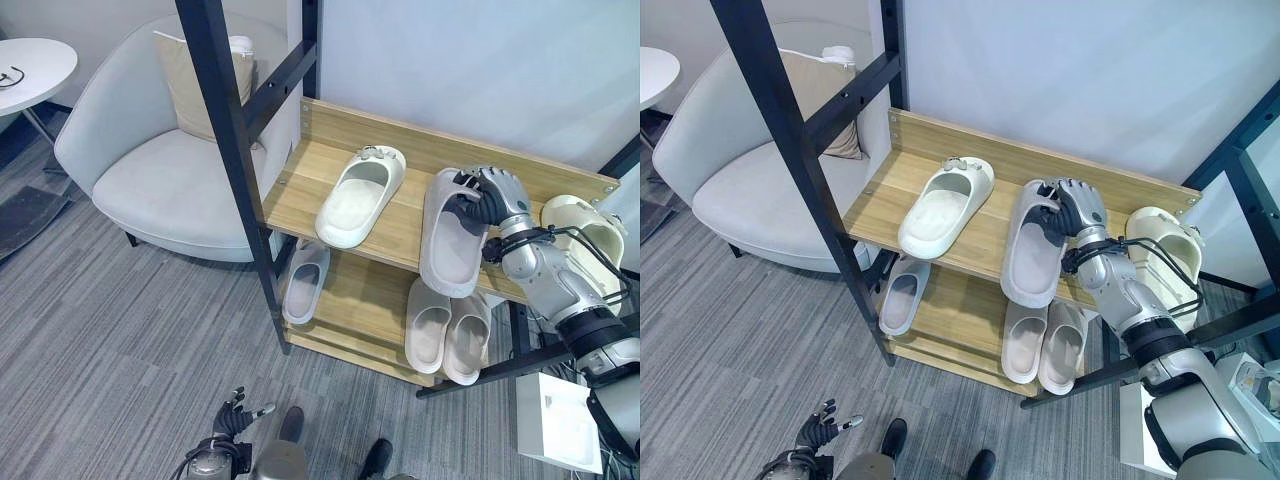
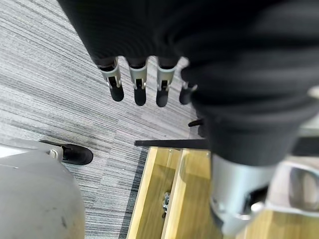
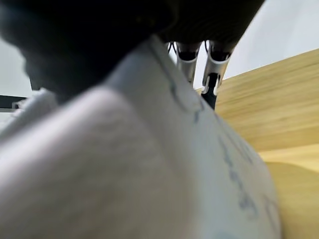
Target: Arrange the slippers neatly on the shoe rack.
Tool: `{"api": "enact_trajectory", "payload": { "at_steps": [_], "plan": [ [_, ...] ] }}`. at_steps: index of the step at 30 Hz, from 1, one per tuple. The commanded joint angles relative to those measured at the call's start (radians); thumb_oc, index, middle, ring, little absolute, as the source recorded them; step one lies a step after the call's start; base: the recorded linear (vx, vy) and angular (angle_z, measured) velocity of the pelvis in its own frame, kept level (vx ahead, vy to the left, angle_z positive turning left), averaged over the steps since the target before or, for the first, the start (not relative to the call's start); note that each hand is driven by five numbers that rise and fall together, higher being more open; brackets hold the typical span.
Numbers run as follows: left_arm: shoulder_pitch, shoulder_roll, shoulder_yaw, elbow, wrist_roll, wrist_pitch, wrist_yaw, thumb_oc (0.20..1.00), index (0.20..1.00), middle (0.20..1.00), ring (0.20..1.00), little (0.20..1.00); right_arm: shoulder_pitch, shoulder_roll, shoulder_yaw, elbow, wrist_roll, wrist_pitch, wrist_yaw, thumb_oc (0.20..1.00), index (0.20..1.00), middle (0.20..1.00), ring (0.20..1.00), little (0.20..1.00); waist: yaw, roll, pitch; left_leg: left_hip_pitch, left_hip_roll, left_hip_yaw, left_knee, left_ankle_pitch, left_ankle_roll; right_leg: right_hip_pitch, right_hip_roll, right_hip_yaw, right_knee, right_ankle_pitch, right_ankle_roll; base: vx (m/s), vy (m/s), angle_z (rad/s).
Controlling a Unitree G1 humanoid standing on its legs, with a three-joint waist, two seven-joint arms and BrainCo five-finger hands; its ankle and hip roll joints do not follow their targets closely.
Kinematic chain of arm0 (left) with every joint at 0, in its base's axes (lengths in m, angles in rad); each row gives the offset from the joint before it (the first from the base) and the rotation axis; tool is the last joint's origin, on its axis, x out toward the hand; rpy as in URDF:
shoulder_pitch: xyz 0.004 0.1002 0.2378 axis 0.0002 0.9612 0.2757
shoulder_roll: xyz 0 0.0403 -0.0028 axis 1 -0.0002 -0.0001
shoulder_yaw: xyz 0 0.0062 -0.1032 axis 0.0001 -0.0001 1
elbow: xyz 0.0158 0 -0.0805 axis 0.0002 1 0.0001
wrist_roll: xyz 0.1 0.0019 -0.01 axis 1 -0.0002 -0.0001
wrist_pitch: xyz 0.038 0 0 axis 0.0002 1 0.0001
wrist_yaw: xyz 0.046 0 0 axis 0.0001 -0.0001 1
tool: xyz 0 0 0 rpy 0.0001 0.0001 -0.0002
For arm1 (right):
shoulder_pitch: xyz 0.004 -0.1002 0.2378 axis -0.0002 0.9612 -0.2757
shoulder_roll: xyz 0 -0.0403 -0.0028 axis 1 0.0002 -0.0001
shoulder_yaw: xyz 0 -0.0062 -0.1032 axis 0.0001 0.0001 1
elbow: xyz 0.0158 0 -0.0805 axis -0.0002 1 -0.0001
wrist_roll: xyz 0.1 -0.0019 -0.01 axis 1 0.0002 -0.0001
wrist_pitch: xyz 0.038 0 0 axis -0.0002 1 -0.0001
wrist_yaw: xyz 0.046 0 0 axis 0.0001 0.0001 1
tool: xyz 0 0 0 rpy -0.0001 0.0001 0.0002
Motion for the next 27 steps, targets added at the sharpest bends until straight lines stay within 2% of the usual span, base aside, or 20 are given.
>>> {"api": "enact_trajectory", "payload": {
  "at_steps": [1, 2, 3, 5, 6, 7, 8, 9, 10, 13, 15, 17, 20, 22, 27],
  "plan": [
    [-0.049, 0.008, -0.014, -0.003, 0.01, -0.045, 0.014, 1.0, 1.0, 1.0, 1.0, 1.0, -0.048, -0.071, -0.043, -0.131, -0.023, -0.002, -0.06, 0.2, 0.2, 0.2, 0.2, 0.2, 0.009, -0.001, -0.005, 0.063, -0.001, -0.019, -0.005, -0.096, -0.01, 0.079, -0.07, 0.01, 0.002, -0.062, 0.082, 0.0, 0.0, 0.0],
    [-0.049, 0.009, -0.015, -0.003, 0.01, -0.045, 0.014, 1.0, 1.0, 1.0, 1.0, 1.0, -0.044, -0.072, -0.046, -0.134, -0.023, -0.001, -0.058, 0.2, 0.2, 0.2, 0.2, 0.2, 0.01, -0.002, -0.005, 0.063, -0.001, -0.019, -0.005, -0.096, -0.011, 0.08, -0.07, 0.01, 0.002, -0.063, 0.082, -0.02, -0.026, 0.03],
    [-0.049, 0.002, 0.0, 0.001, 0.01, -0.042, 0.019, 1.0, 1.0, 1.0, 1.0, 1.0, -0.016, -0.059, -0.119, -0.254, -0.006, -0.012, -0.085, 0.2, 0.2, 0.2, 0.2, 0.2, -0.003, 0.006, -0.011, 0.068, 0.002, -0.013, -0.005, -0.096, -0.011, 0.08, -0.069, 0.016, 0.002, -0.066, 0.08, -0.01, -0.016, 0.03],
    [-0.052, -0.002, 0.001, 0.011, 0.013, -0.041, 0.02, 1.0, 1.0, 1.0, 1.0, 1.0, 0.019, -0.045, -0.161, -0.31, 0.007, -0.02, -0.087, 0.2, 0.2, 0.2, 0.2, 0.2, -0.006, 0.008, -0.012, 0.071, 0.003, -0.009, -0.005, -0.096, -0.013, 0.081, -0.068, 0.017, 0.002, -0.067, 0.079, -0.02, -0.028, 0.02],
    [-0.055, -0.014, 0.013, 0.01, 0.008, -0.037, 0.033, 1.0, 1.0, 1.0, 1.0, 1.0, 0.069, 0.016, -0.263, -0.463, 0.069, -0.055, -0.131, 0.2, 0.2, 0.2, 0.2, 0.2, -0.02, 0.02, -0.014, 0.077, 0.007, -0.003, -0.005, -0.096, -0.015, 0.083, -0.066, 0.024, 0.002, -0.071, 0.076, -0.02, -0.032, -0.03],
    [-0.054, -0.012, 0.011, 0.01, 0.008, -0.037, 0.033, 1.0, 1.0, 1.0, 1.0, 1.0, 0.078, 0.017, -0.269, -0.47, 0.069, -0.053, -0.127, 0.2, 0.2, 0.2, 0.2, 0.2, -0.018, 0.017, -0.016, 0.076, 0.007, -0.003, -0.005, -0.096, -0.015, 0.082, -0.066, 0.023, 0.002, -0.071, 0.076, -0.02, -0.035, 0.0],
    [-0.05, -0.013, 0.014, 0.004, 0.009, -0.037, 0.037, 1.0, 1.0, 1.0, 1.0, 1.0, 0.102, 0.054, -0.307, -0.528, 0.093, -0.071, -0.142, 0.2, 0.2, 0.2, 0.2, 0.2, -0.023, 0.021, -0.018, 0.077, 0.008, -0.001, -0.005, -0.095, -0.015, 0.082, -0.065, 0.025, 0.002, -0.073, 0.075, 0.0, -0.052, -0.06],
    [-0.042, -0.021, 0.017, 0.004, 0.012, -0.034, 0.046, 1.0, 1.0, 1.0, 1.0, 1.0, 0.119, 0.134, -0.371, -0.663, 0.146, -0.12, -0.174, 0.2, 0.2, 0.2, 0.2, 0.2, -0.03, 0.031, -0.021, 0.086, 0.014, 0.004, -0.005, -0.1, -0.019, 0.088, -0.061, 0.03, 0.002, -0.081, 0.071, -0.01, -0.047, -0.09],
    [-0.043, -0.019, 0.016, 0.004, 0.012, -0.034, 0.046, 1.0, 1.0, 1.0, 1.0, 1.0, 0.123, 0.135, -0.375, -0.668, 0.146, -0.117, -0.172, 0.2, 0.2, 0.2, 0.2, 0.2, -0.03, 0.029, -0.022, 0.083, 0.012, 0.003, -0.005, -0.095, -0.018, 0.085, -0.063, 0.029, 0.002, -0.077, 0.071, -0.01, -0.046, -0.08],
    [-0.032, -0.034, 0.006, 0.004, 0.012, -0.026, 0.056, 1.0, 1.0, 1.0, 1.0, 1.0, 0.144, 0.28, -0.381, -0.827, 0.334, -0.224, -0.151, 0.2, 0.2, 0.2, 0.2, 0.2, -0.043, 0.043, -0.024, 0.091, 0.018, 0.011, -0.005, -0.098, -0.022, 0.089, -0.057, 0.037, 0.002, -0.084, 0.065, -0.02, -0.036, -0.03],
    [-0.024, -0.041, -0.001, -0.001, 0.003, -0.018, 0.062, 1.0, 1.0, 1.0, 1.0, 1.0, 0.165, 0.376, -0.315, -0.869, 0.537, -0.275, -0.08, 0.2, 0.2, 0.2, 0.2, 0.2, -0.048, 0.048, -0.025, 0.093, 0.021, 0.015, -0.005, -0.094, -0.023, 0.09, -0.056, 0.043, 0.002, -0.085, 0.06, -0.04, -0.046, -0.06],
    [-0.027, -0.049, 0.003, 0.026, -0.001, -0.006, 0.071, 1.0, 1.0, 1.0, 1.0, 1.0, 0.18, 0.433, -0.194, -0.921, 0.721, -0.298, 0.019, 0.2, 0.2, 0.2, 0.2, 0.2, -0.054, 0.052, -0.026, 0.092, 0.022, 0.019, -0.005, -0.088, -0.024, 0.085, -0.055, 0.047, 0.002, -0.082, 0.055, -0.04, -0.043, -0.17],
    [-0.025, -0.077, 0.003, 0.064, -0.021, 0.006, 0.083, 1.0, 1.0, 1.0, 1.0, 1.0, 0.213, 0.544, 0.016, -0.978, 1.133, -0.297, 0.201, 0.2, 0.2, 0.2, 0.2, 0.2, -0.059, 0.059, -0.026, 0.1, 0.028, 0.025, -0.005, -0.088, -0.028, 0.088, -0.049, 0.052, 0.002, -0.085, 0.047, -0.03, -0.042, -0.12],
    [-0.033, -0.094, -0.005, 0.084, -0.031, 0.013, 0.085, 1.0, 1.0, 1.0, 1.0, 1.0, 0.227, 0.604, 0.175, -0.98, 1.351, -0.25, 0.298, 0.2, 0.2, 0.2, 0.2, 0.2, -0.058, 0.062, -0.024, 0.1, 0.03, 0.022, -0.005, -0.084, -0.031, 0.088, -0.046, 0.052, 0.002, -0.086, 0.041, -0.03, -0.043, 0.02],
    [-0.067, -0.088, 0.015, 0.123, -0.043, -0.004, 0.091, 1.0, 1.0, 1.0, 1.0, 1.0, 0.149, 0.615, 0.34, -0.929, 1.433, -0.166, 0.388, 0.2, 0.2, 0.2, 0.2, 0.2, -0.026, 0.062, -0.021, 0.089, 0.033, -0.009, -0.005, -0.072, -0.04, 0.096, -0.045, 0.024, 0.002, -0.092, 0.034, -0.01, -0.047, 0.09]
  ]
}}
